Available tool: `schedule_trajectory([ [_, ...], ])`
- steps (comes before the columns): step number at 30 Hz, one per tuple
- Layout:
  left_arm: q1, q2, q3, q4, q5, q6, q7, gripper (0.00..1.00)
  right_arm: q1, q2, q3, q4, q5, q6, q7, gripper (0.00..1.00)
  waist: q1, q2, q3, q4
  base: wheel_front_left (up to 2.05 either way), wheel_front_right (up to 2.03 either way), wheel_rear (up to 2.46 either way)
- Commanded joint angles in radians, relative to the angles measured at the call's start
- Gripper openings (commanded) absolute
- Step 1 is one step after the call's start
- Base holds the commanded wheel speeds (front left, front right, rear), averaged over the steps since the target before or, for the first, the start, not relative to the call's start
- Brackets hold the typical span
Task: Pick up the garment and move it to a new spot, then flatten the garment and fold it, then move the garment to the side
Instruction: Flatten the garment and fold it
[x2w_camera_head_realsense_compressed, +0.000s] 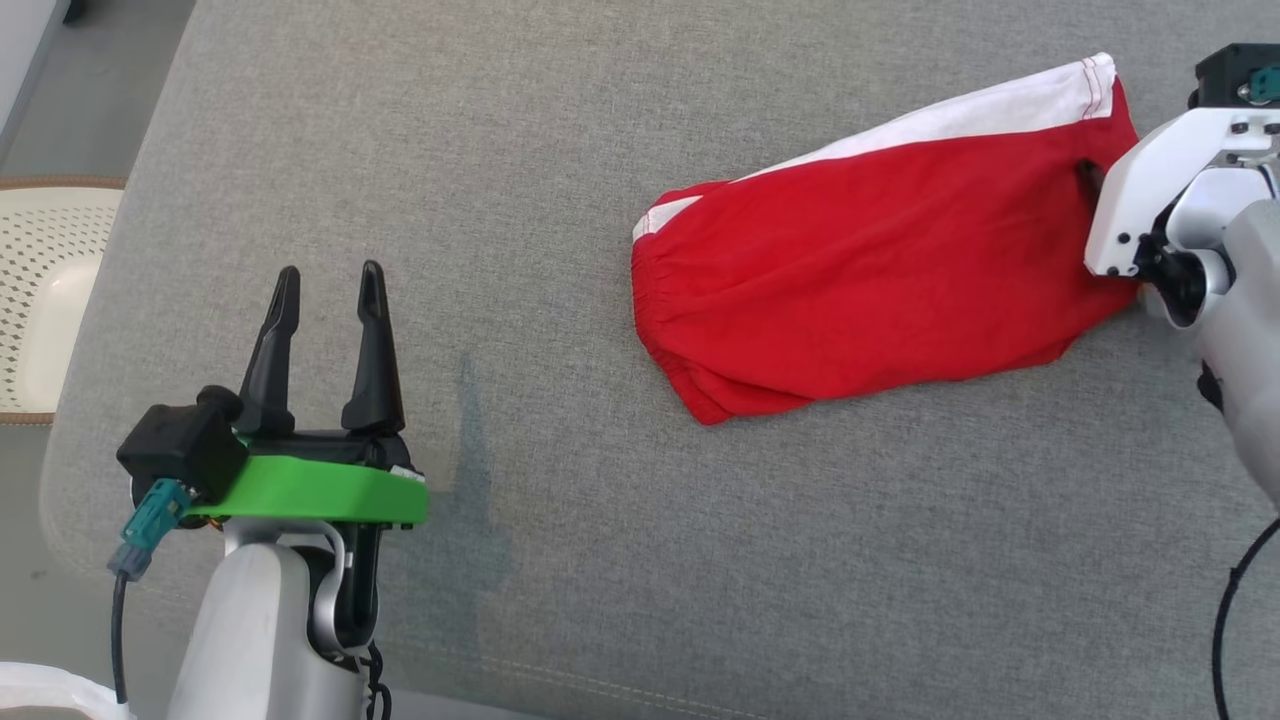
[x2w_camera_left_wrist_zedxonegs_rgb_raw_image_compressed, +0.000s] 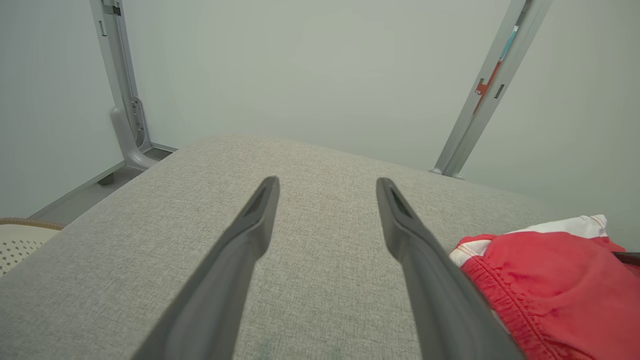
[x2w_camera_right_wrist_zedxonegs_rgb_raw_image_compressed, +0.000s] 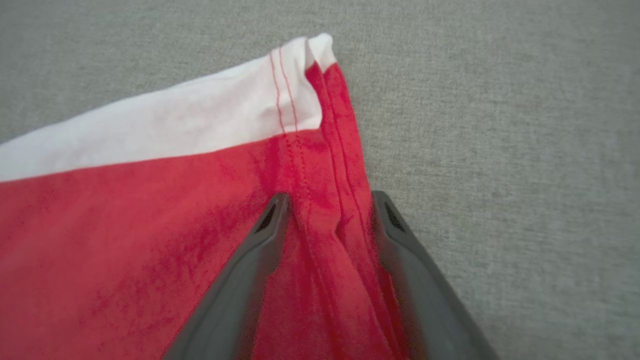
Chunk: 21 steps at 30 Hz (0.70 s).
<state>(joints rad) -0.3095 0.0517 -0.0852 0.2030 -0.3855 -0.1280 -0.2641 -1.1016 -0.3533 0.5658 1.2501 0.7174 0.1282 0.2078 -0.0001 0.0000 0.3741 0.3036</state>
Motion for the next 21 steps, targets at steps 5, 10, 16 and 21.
schedule_trajectory([
  [5, 0.020, -0.001, -0.008, 0.014, -0.014, -0.004, 0.000, 1.00, 0.058, -0.001, -0.032, 0.039, -0.011, 0.001, -0.076, 0.00, 0.0001, 0.0000, -0.023, -0.018, 0.00, 0.00, 0.00],
  [10, 0.030, 0.003, -0.018, 0.024, -0.008, -0.004, 0.000, 1.00, 0.072, -0.029, -0.088, 0.040, -0.016, 0.001, -0.183, 0.00, 0.0001, 0.0000, -0.066, -0.048, 0.00, 0.00, 0.00],
  [16, 0.057, 0.019, -0.025, 0.033, -0.005, -0.004, 0.000, 1.00, 0.131, -0.077, -0.144, 0.041, -0.045, 0.001, -0.270, 0.00, 0.0001, 0.0000, -0.123, -0.096, 0.00, 0.00, 0.00],
  [21, 0.082, 0.026, -0.033, 0.038, -0.015, -0.004, 0.000, 1.00, 0.163, -0.124, -0.194, 0.040, -0.097, 0.001, -0.304, 0.00, 0.0001, 0.0000, -0.155, -0.129, 0.00, 0.00, 0.00],
])
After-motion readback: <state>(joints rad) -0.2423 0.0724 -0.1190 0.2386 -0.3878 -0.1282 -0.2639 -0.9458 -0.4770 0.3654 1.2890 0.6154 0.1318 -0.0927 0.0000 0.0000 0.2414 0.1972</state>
